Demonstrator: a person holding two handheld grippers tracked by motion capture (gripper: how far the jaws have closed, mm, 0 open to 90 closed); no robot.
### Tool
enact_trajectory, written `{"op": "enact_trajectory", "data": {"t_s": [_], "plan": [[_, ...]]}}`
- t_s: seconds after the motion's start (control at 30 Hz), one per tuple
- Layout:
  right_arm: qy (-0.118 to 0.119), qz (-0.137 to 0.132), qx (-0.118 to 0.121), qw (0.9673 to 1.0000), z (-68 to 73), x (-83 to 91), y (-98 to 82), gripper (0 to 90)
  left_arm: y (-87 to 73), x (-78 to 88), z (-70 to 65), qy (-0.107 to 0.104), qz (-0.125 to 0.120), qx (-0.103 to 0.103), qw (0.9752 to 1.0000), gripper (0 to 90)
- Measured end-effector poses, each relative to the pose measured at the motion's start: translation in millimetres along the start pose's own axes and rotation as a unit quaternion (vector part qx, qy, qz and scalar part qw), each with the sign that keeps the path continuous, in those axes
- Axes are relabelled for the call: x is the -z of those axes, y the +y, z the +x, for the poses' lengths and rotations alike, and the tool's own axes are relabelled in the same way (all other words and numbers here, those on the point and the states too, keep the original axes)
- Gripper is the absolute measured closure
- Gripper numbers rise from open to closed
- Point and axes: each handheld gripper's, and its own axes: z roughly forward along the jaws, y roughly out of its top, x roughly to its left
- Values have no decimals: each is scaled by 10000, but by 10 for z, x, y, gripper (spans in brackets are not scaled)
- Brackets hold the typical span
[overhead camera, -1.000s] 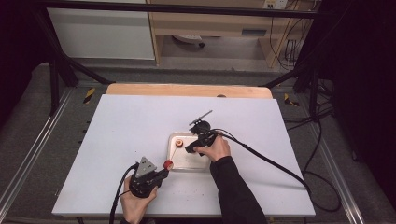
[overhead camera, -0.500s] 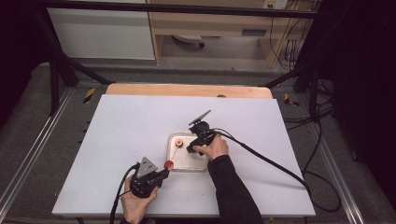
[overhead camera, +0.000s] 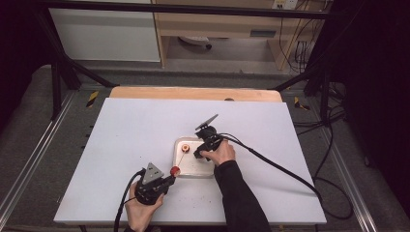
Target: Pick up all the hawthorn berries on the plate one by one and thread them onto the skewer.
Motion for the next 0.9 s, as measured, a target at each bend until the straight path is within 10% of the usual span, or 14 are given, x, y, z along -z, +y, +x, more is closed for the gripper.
{"op": "enact_trajectory", "data": {"t_s": [0.47, 0.9], "plan": [[-4, -203, -60, 9998, 26, 149, -24, 604, 9, -11, -19, 8, -5, -24, 10000, 880], [307, -1017, -234, 9941, 10, 432, -263, 604, 35, -56, -87, -84, -46, -11, 10000, 880]]}}
